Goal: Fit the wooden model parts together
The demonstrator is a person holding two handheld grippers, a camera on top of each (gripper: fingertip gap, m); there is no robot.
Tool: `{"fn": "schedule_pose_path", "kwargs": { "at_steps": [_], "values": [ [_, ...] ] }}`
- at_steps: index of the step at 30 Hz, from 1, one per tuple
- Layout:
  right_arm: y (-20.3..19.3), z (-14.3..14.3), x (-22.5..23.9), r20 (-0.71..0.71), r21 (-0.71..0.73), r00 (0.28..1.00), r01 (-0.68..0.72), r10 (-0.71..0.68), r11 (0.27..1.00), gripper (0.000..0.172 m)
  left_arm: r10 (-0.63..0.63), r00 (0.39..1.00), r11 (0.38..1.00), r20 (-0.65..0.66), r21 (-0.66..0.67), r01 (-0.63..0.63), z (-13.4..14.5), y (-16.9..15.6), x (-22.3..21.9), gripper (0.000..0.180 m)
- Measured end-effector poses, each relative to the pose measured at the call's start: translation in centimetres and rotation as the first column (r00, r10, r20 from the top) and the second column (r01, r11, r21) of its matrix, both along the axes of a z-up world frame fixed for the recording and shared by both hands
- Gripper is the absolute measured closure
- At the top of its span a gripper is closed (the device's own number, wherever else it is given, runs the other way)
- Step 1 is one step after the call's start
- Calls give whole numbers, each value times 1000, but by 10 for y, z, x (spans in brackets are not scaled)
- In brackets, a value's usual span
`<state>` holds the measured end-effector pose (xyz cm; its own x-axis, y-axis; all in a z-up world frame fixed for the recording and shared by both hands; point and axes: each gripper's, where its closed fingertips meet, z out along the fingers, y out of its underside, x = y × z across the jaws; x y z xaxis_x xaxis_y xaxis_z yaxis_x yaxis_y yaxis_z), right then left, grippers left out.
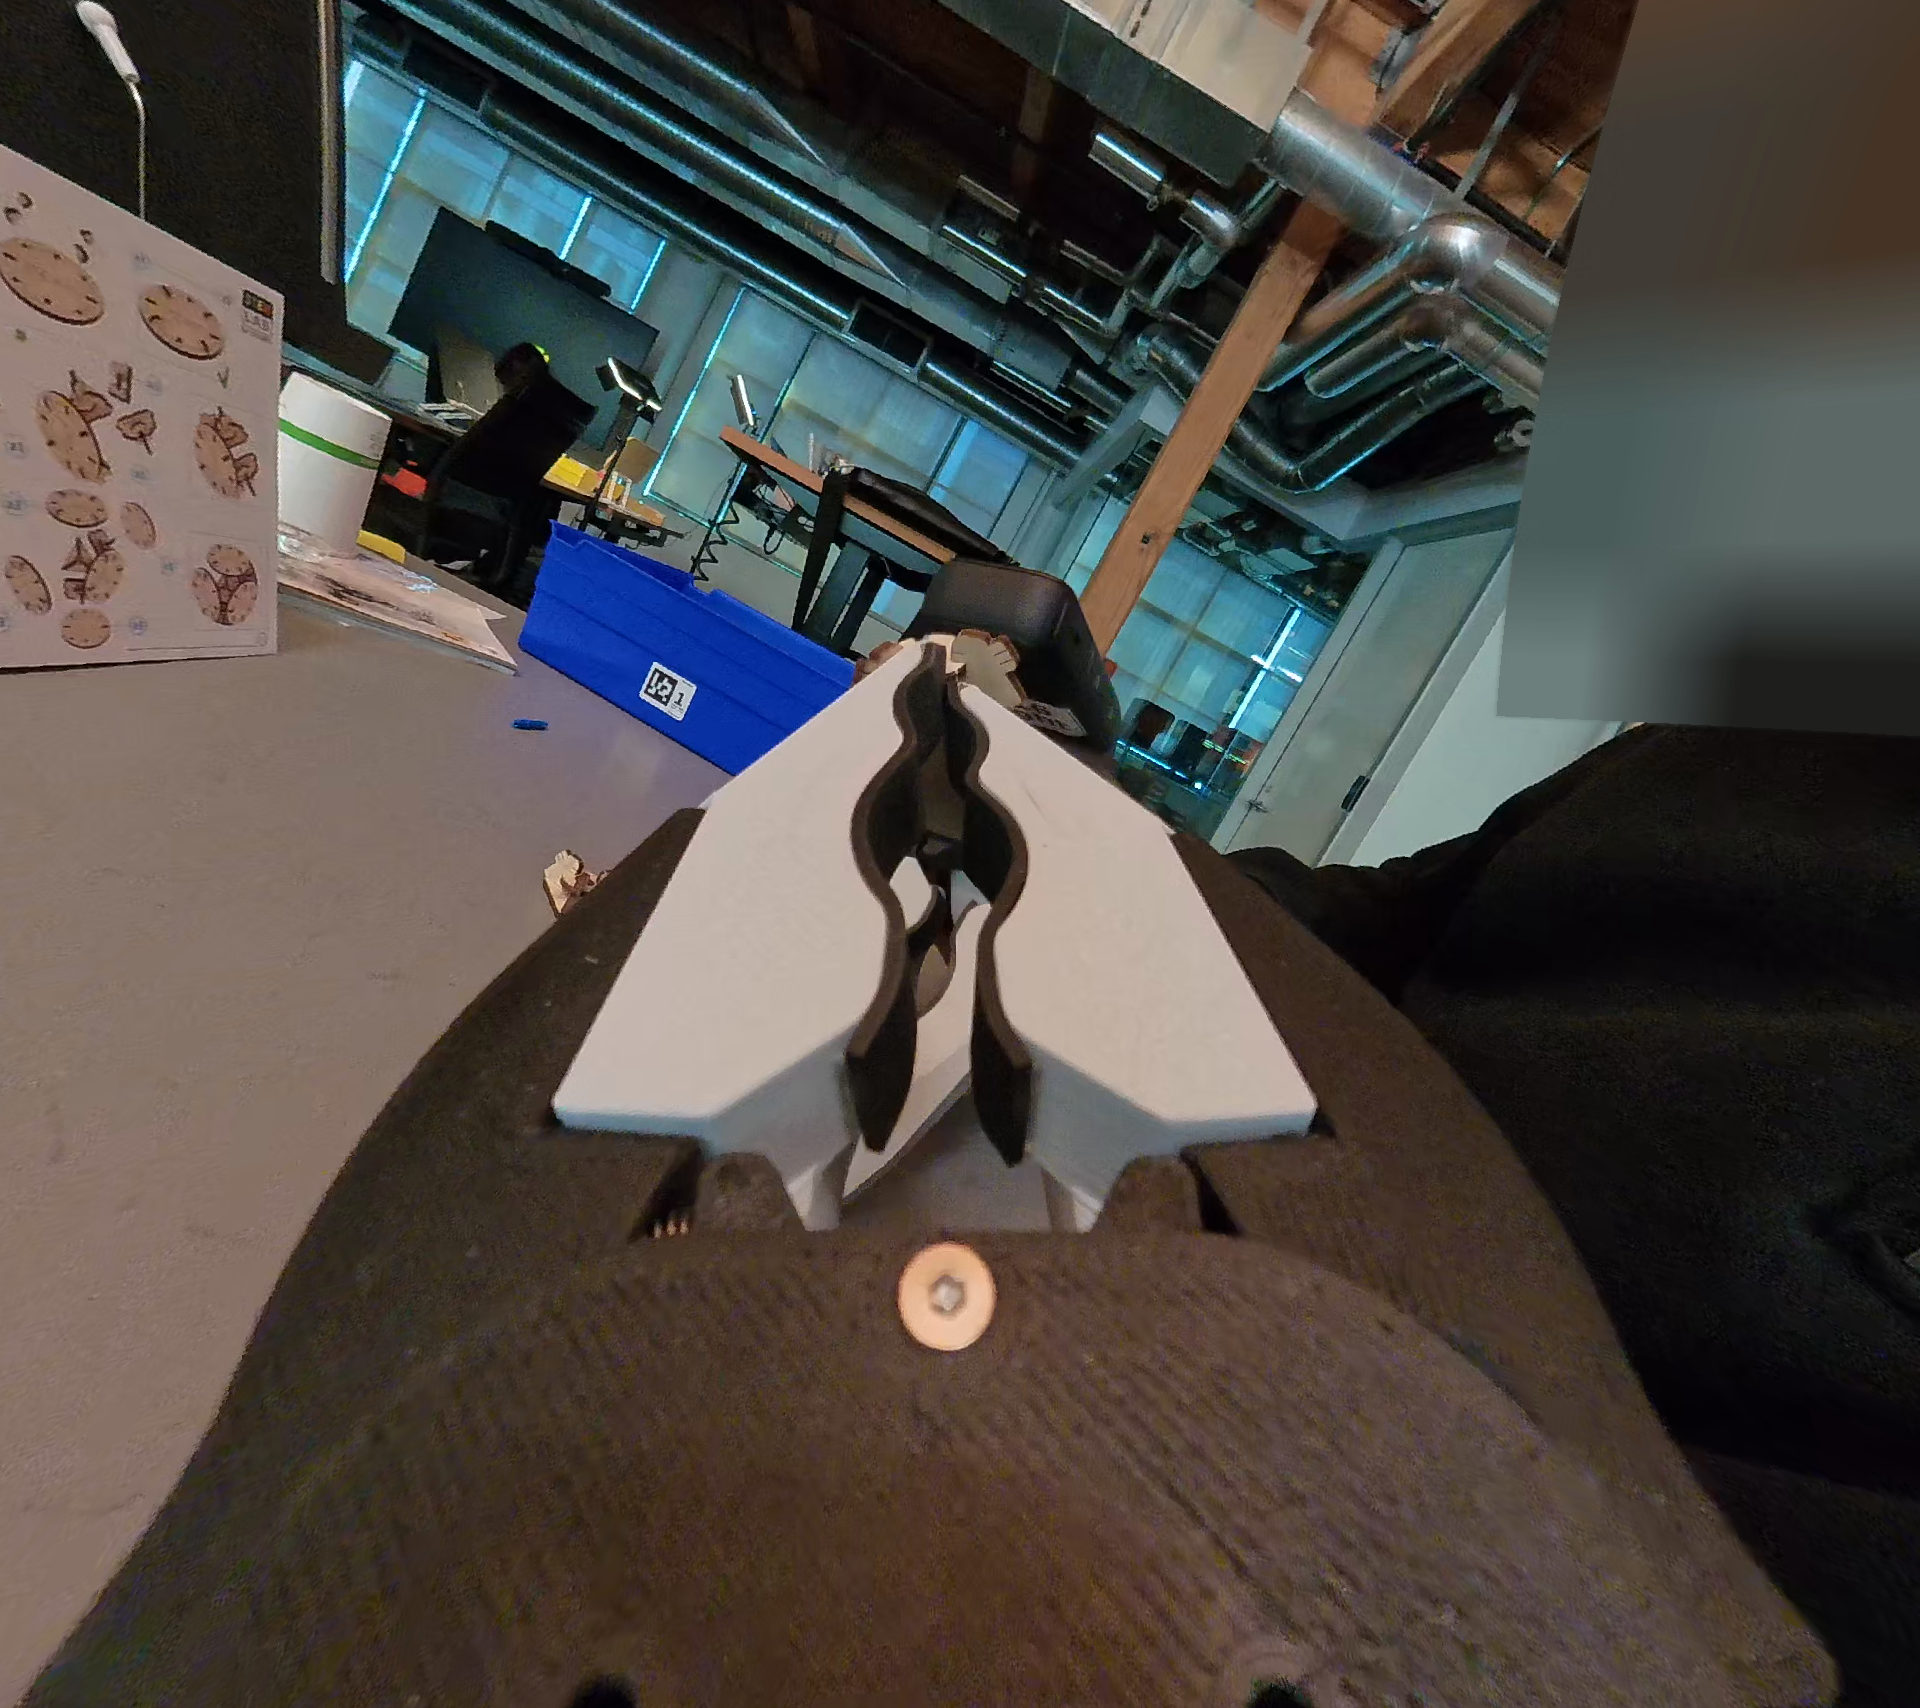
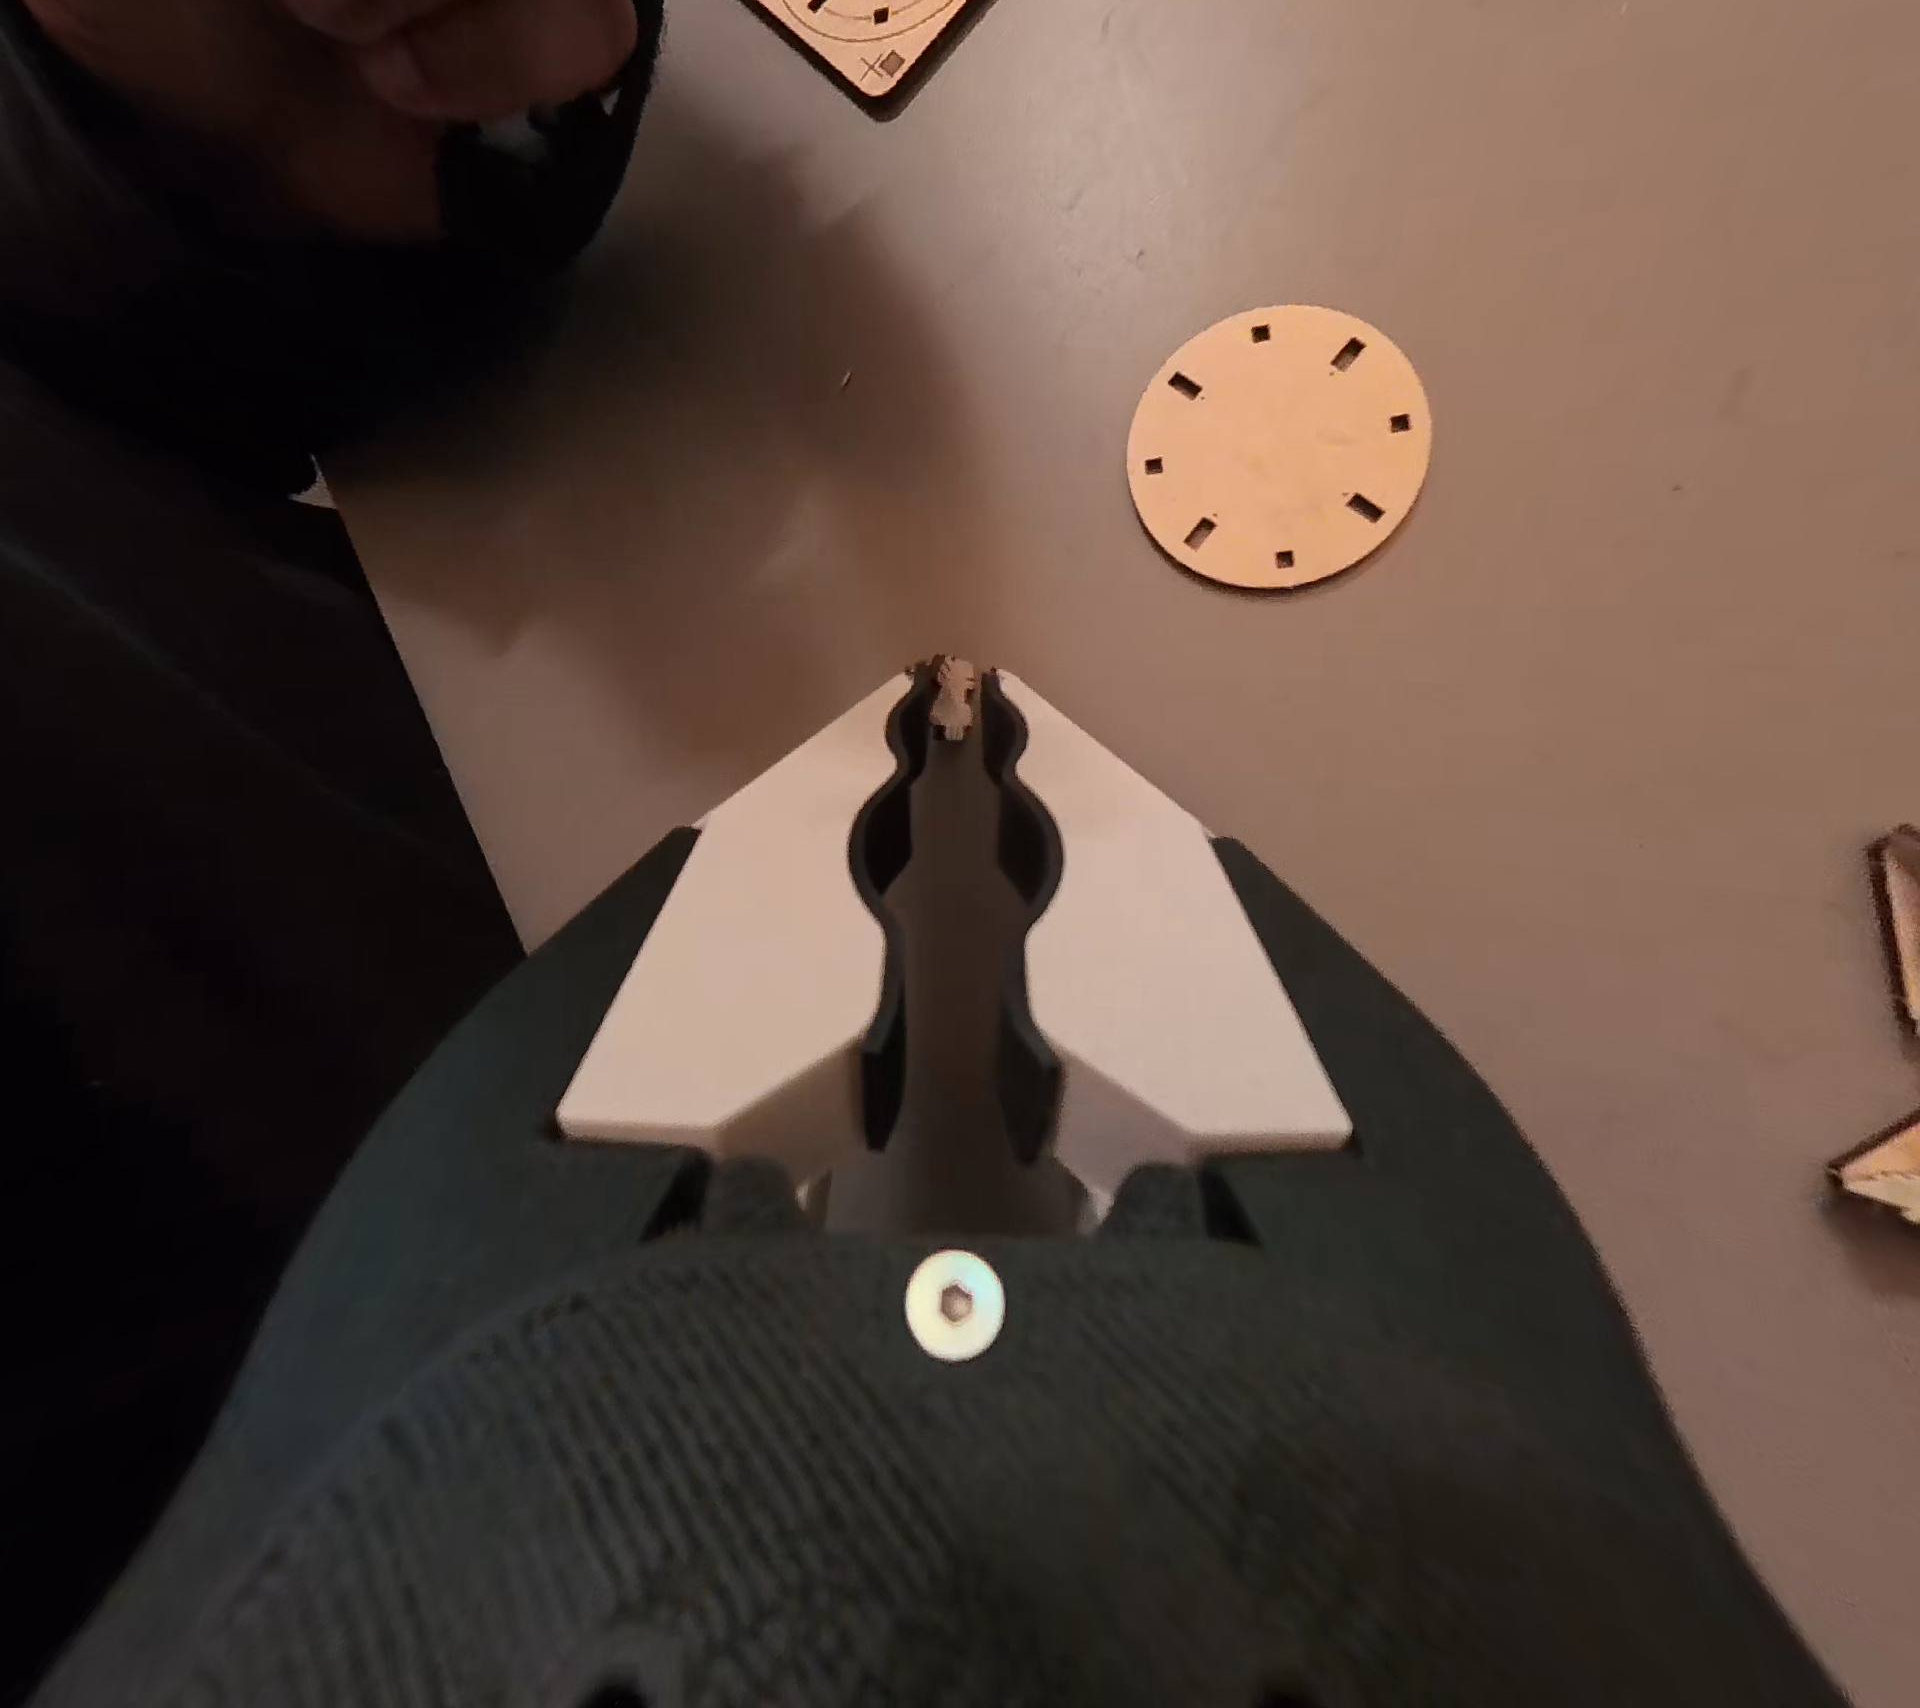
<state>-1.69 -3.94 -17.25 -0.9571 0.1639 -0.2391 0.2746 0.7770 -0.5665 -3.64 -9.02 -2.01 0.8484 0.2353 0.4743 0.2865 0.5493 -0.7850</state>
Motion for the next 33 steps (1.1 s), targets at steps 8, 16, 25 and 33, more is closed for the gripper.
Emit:
{"fn": "schedule_pose_path", "kwargs": {
  "at_steps": [8, 16, 25, 33],
  "values": [
    [5, -7, -7, -241, 148, 966, -57, 92, 987, 169, -3, 1000, 1000, 4, 10, 3, 0, -1, 0, 180],
    [-2, -7, 4, -175, 131, 980, -69, 91, 989, 157, -5, 1000, 1000, 11, 10, 5, 0, -1, -1, 180],
    [-1, -10, -1, -198, 126, 979, -17, 42, 992, 162, 17, 998, 995, 52, -96, -12, -14, 8, -5, 180],
    [22, 9, -26, -177, -33, 980, 88, -92, 996, 161, 77, 997, 703, -2, -709, -56, -78, 25, -4, 180]
  ]
}}
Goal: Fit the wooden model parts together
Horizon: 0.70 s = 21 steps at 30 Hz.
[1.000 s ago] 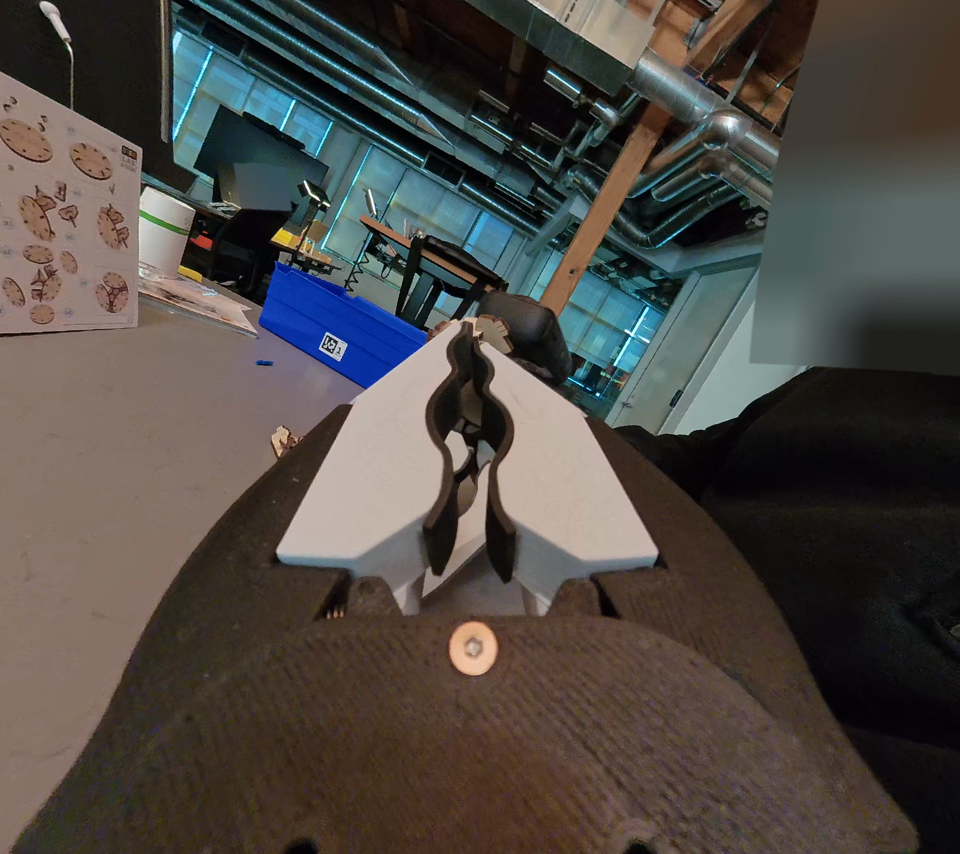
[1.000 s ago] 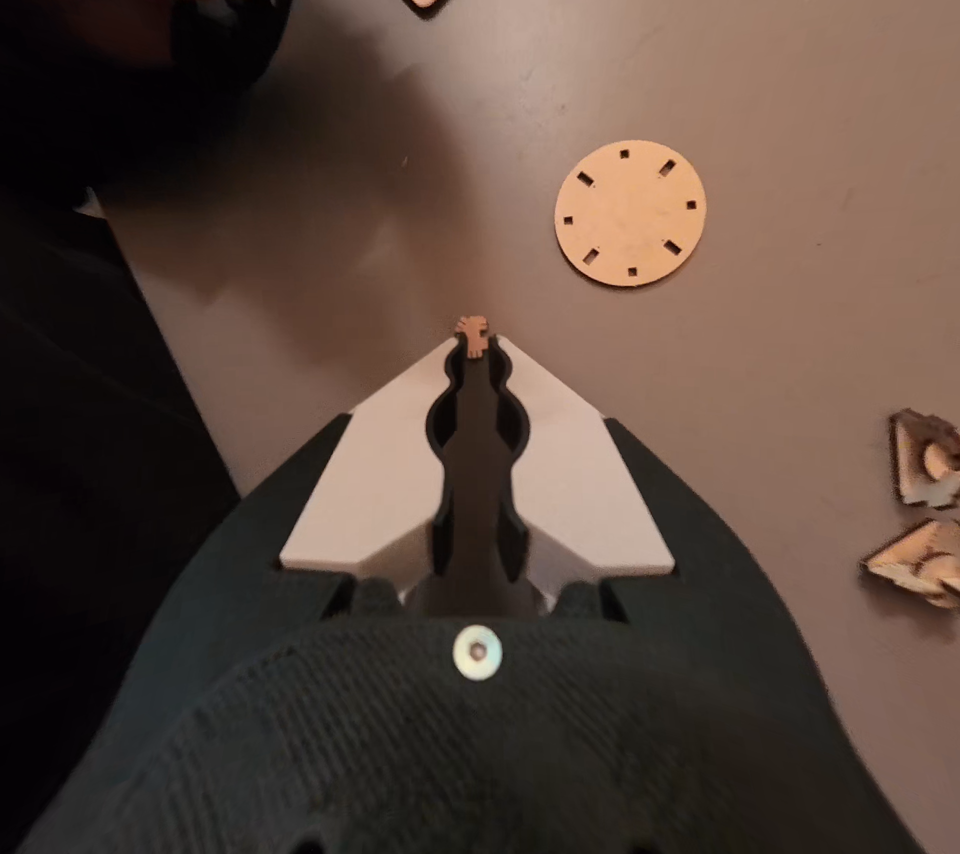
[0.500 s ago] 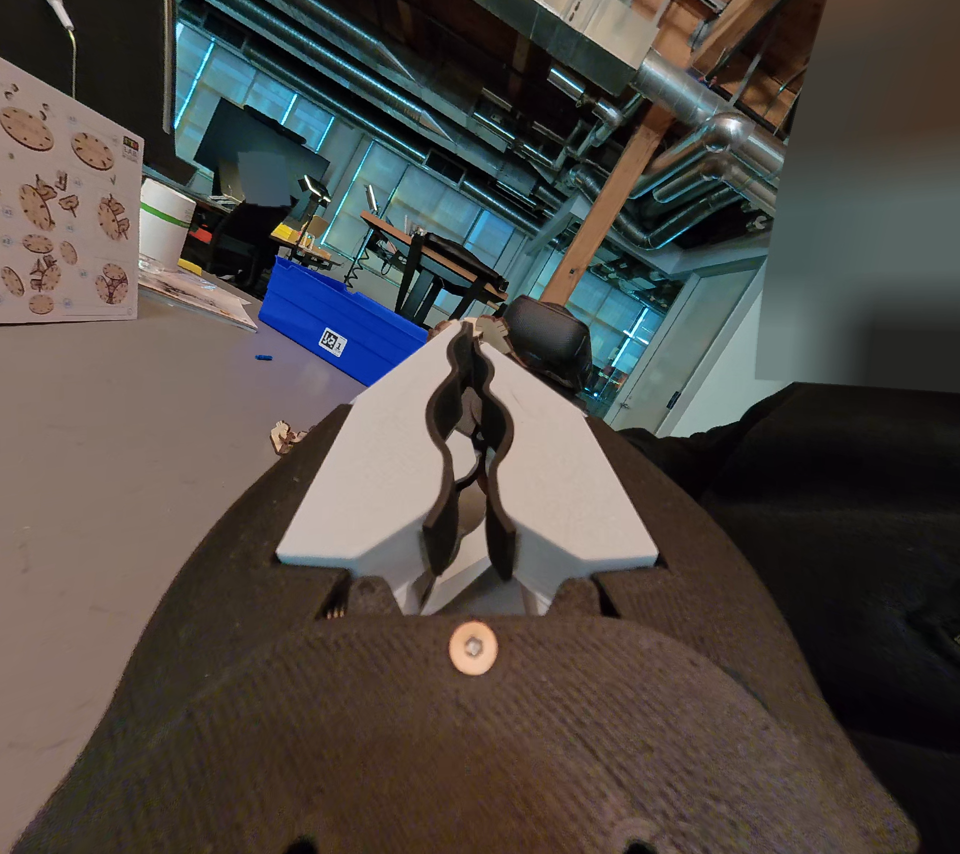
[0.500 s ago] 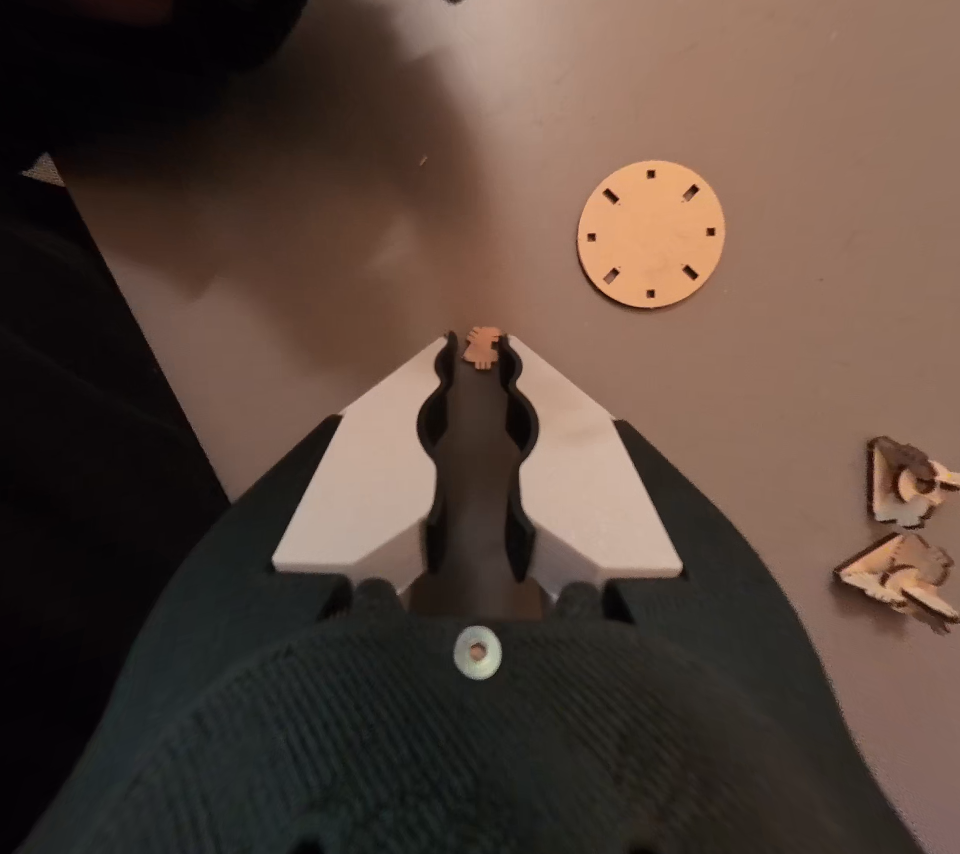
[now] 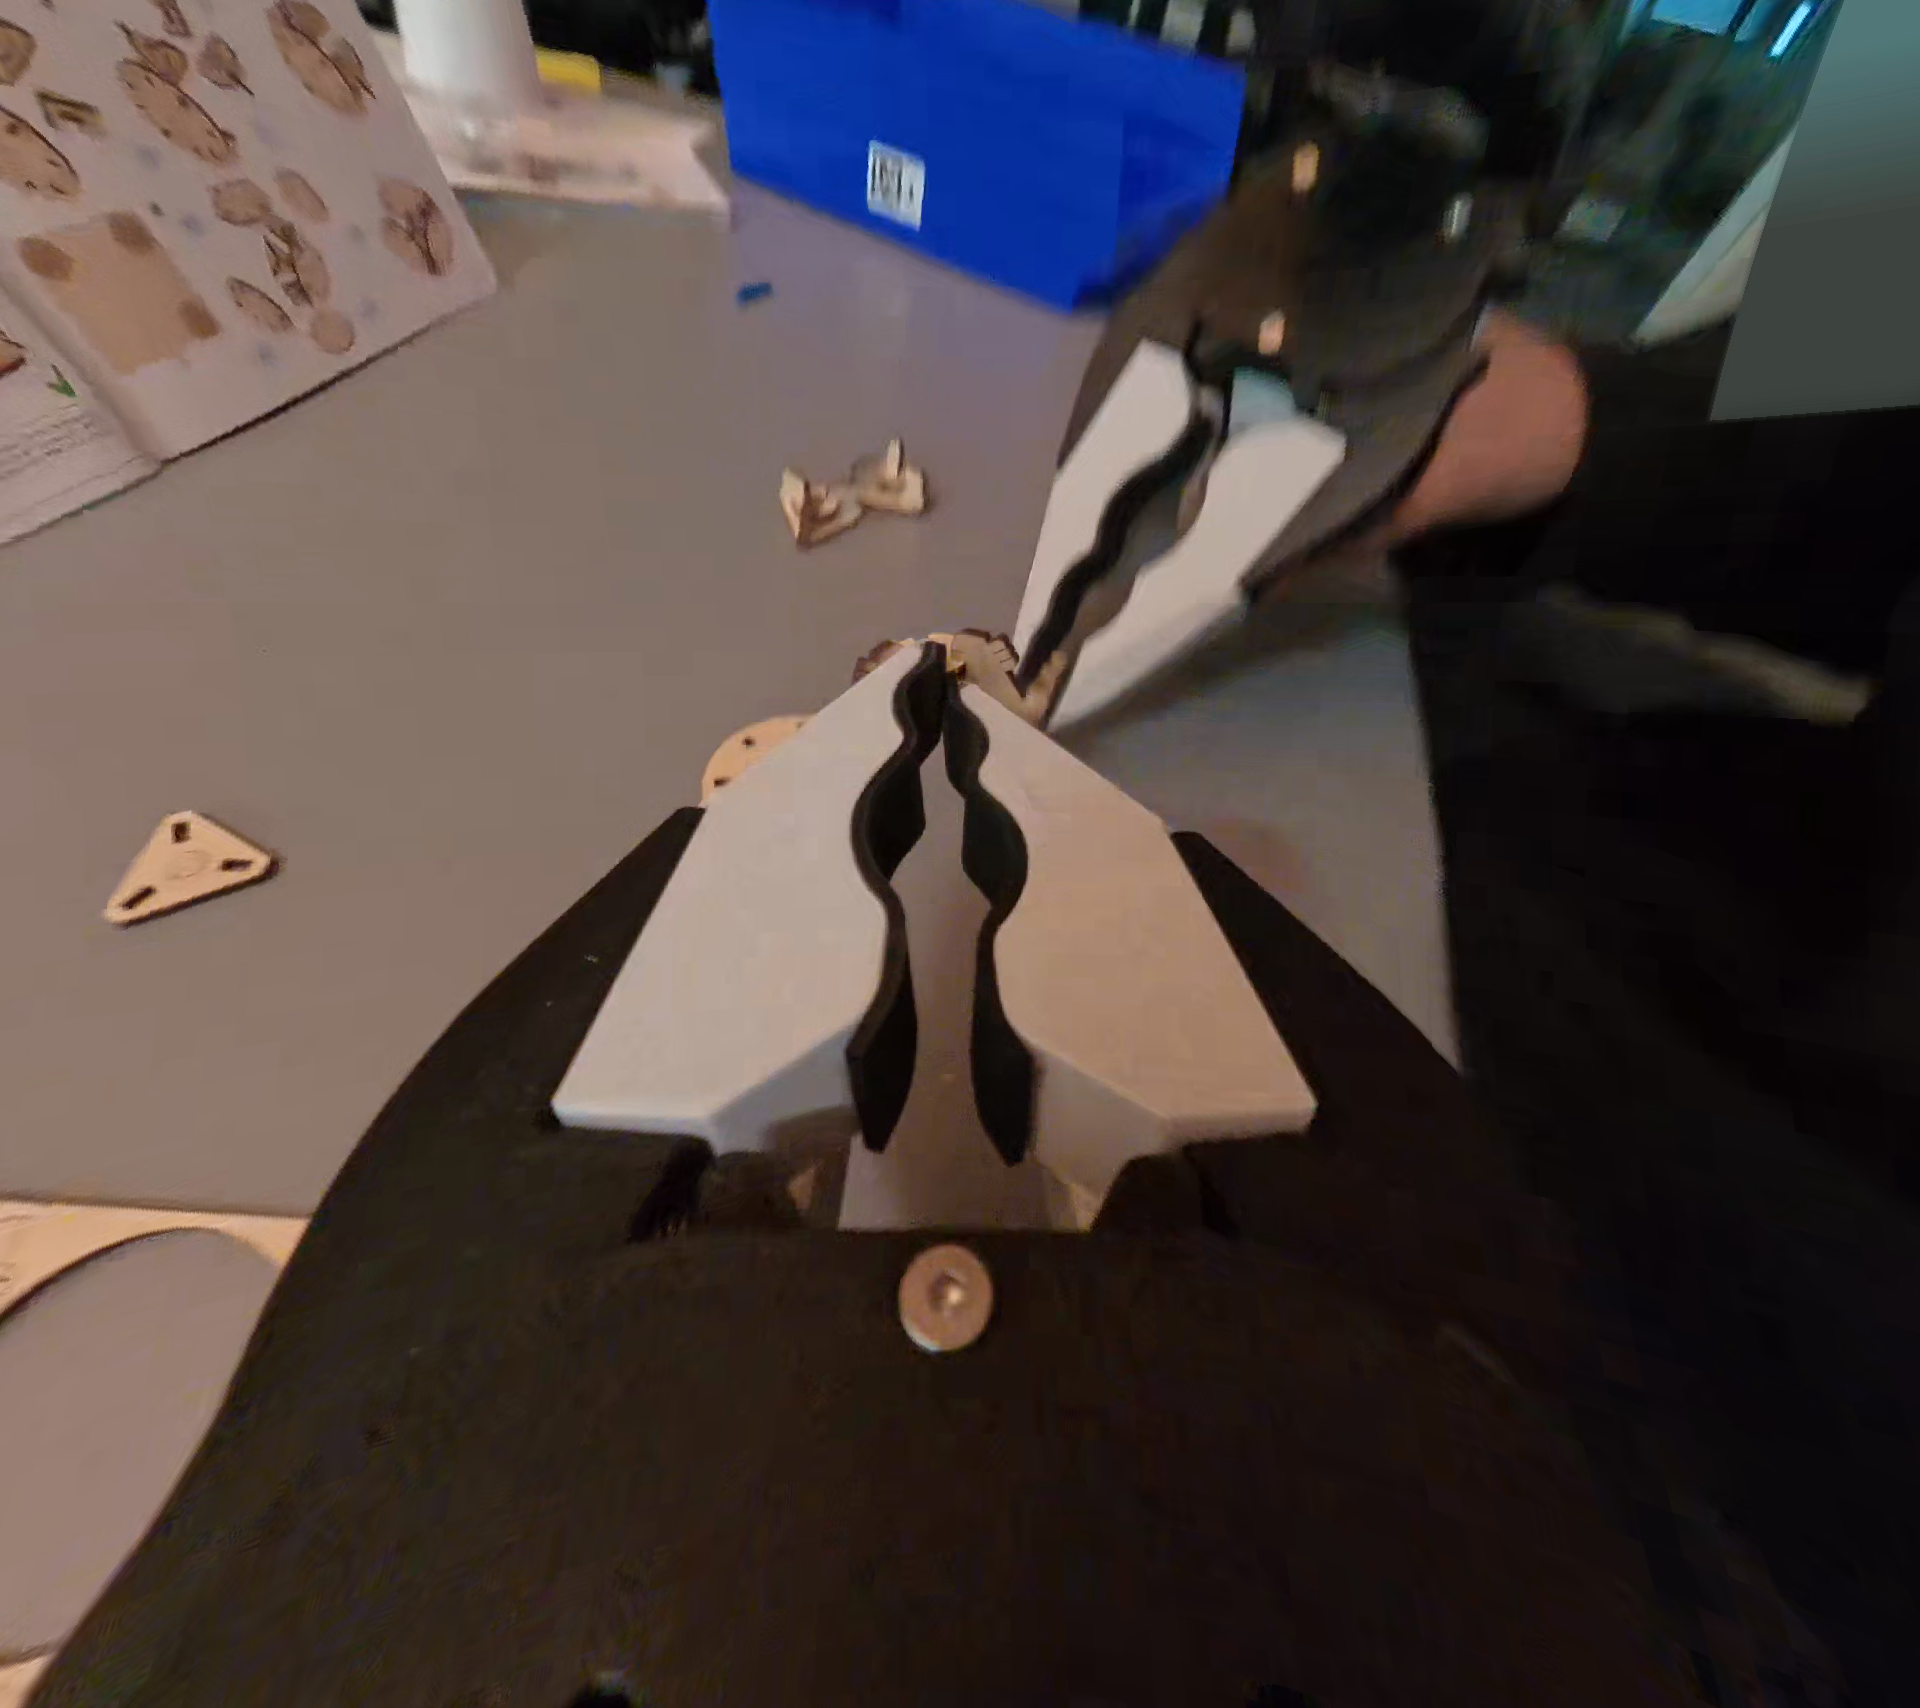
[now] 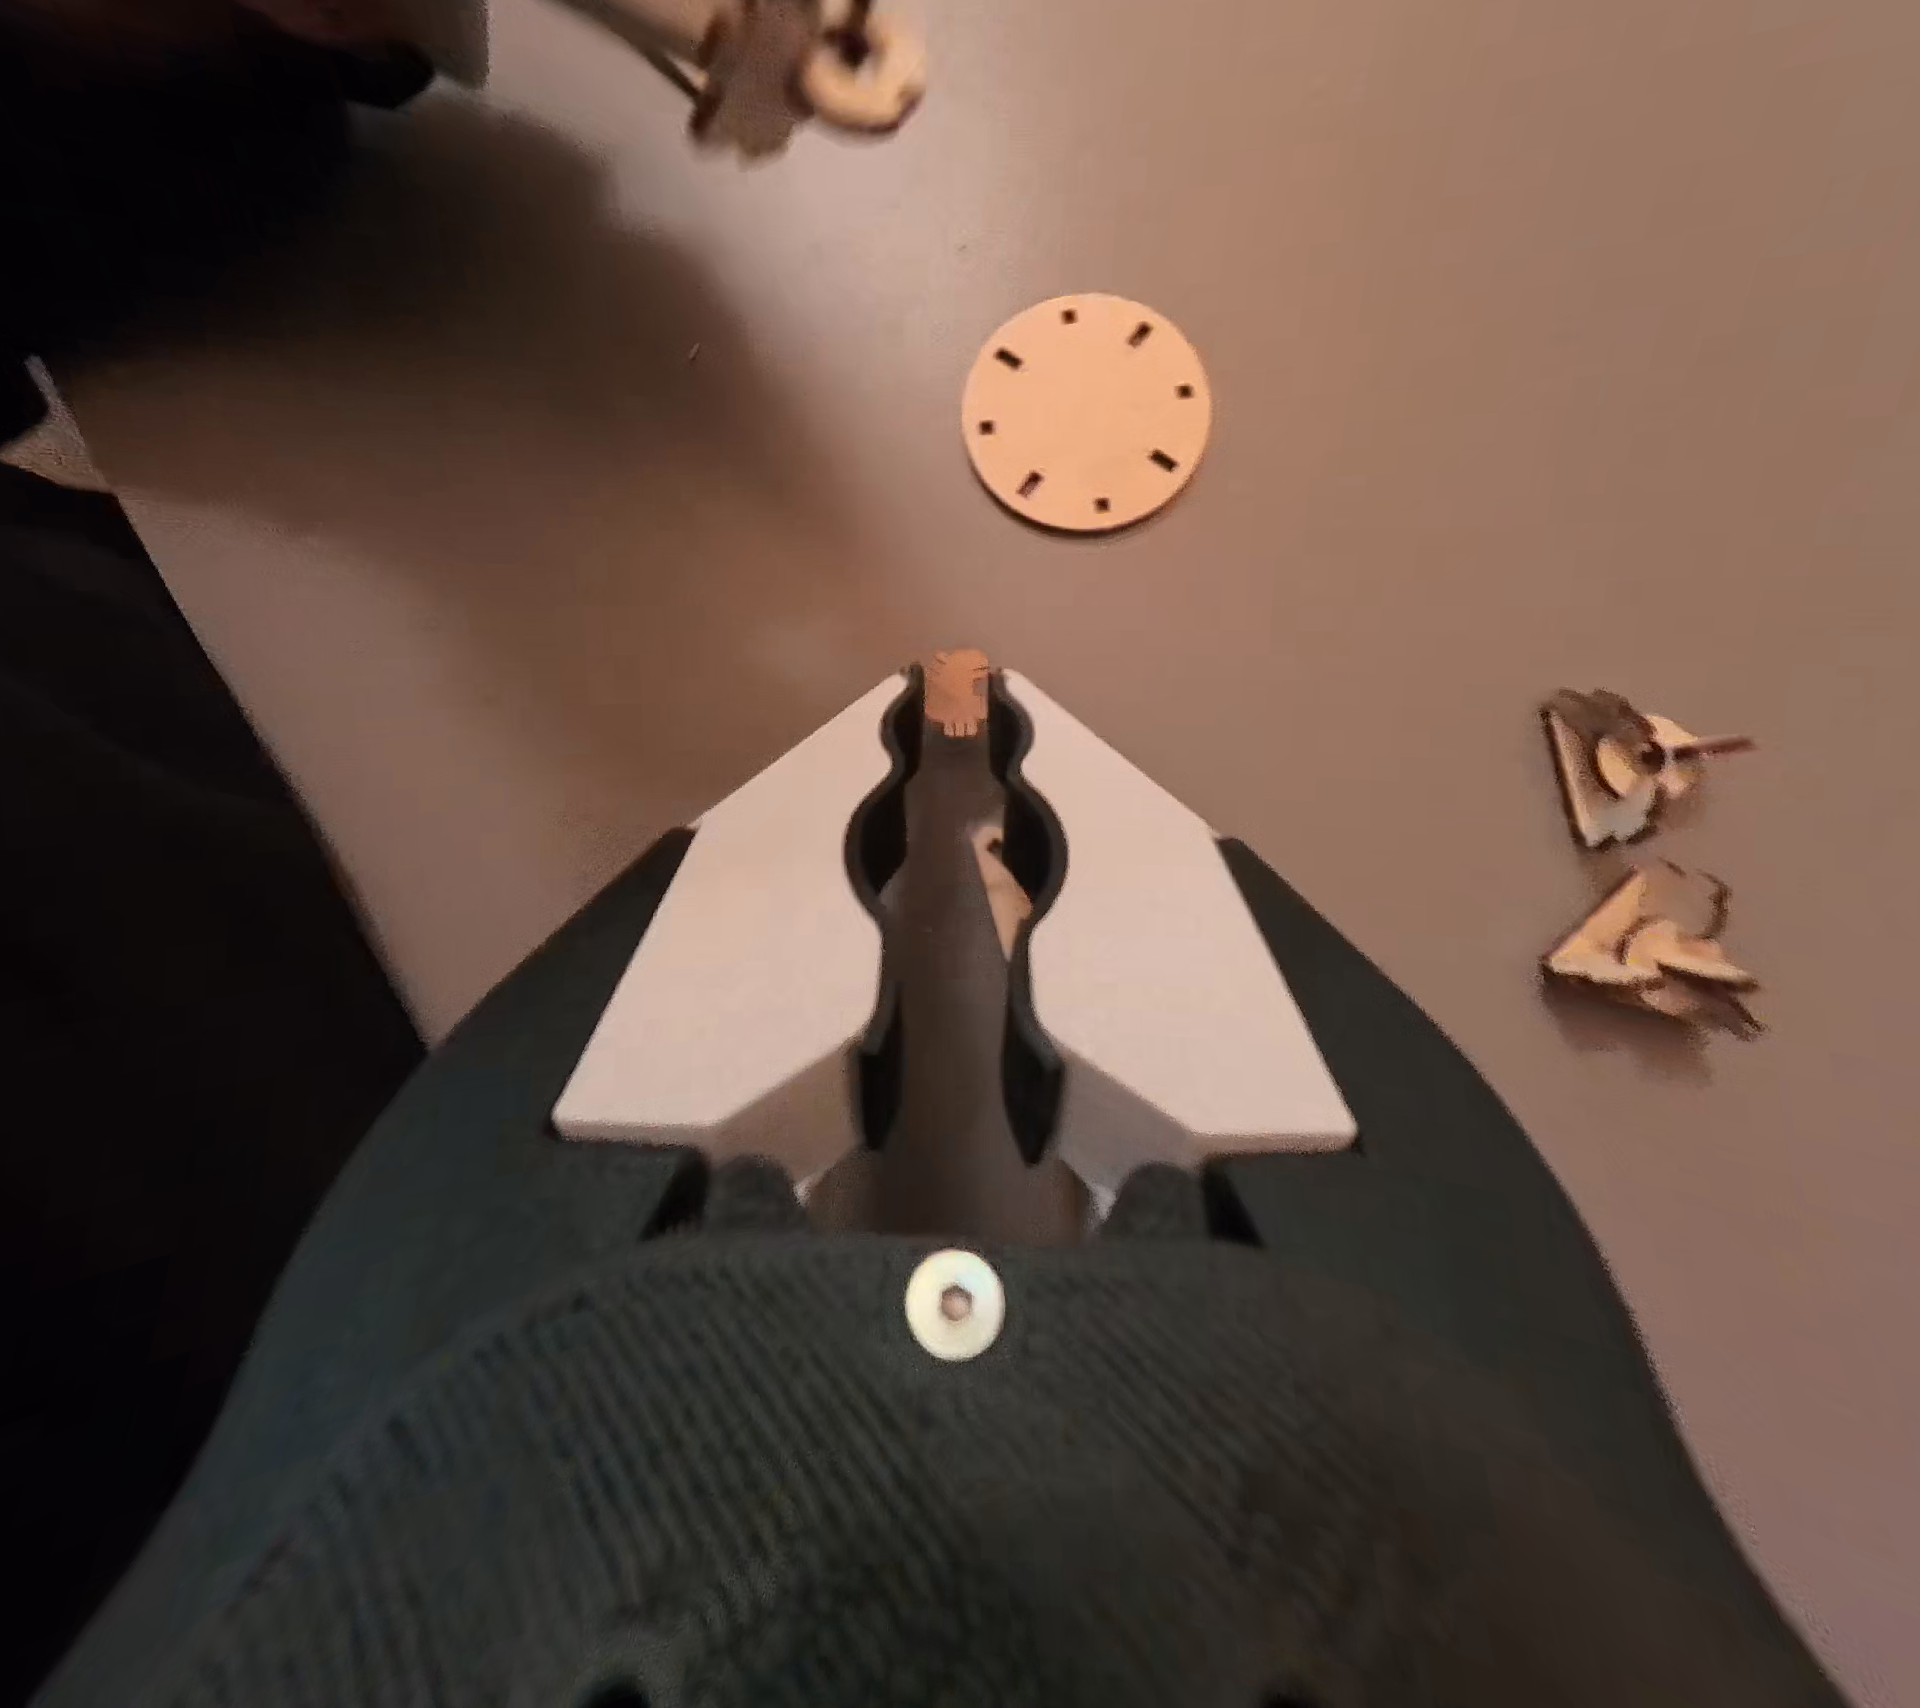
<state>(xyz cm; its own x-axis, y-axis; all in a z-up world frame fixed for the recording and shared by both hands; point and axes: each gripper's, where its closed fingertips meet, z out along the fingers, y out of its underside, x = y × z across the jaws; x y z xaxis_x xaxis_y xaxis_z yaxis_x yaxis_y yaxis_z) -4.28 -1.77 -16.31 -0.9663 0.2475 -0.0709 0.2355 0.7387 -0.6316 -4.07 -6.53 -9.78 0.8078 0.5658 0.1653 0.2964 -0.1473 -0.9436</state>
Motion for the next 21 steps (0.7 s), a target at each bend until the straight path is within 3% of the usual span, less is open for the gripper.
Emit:
{"fn": "schedule_pose_path", "kwargs": {
  "at_steps": [4, 7, 21],
  "values": [
    [10, 12, -8, 57, -126, 998, 29, -22, 992, 162, -57, 998, 957, -24, -287, 48, -35, 16, 14, 180],
    [15, 18, -9, 93, -184, 996, 29, -13, 983, 161, -79, 996, 906, -33, -419, 58, -54, 25, 21, 180],
    [18, 25, -3, 156, -337, 988, 37, 17, 941, 161, -40, 994, 906, 99, -415, 78, -73, 27, 24, 178]
  ]
}}
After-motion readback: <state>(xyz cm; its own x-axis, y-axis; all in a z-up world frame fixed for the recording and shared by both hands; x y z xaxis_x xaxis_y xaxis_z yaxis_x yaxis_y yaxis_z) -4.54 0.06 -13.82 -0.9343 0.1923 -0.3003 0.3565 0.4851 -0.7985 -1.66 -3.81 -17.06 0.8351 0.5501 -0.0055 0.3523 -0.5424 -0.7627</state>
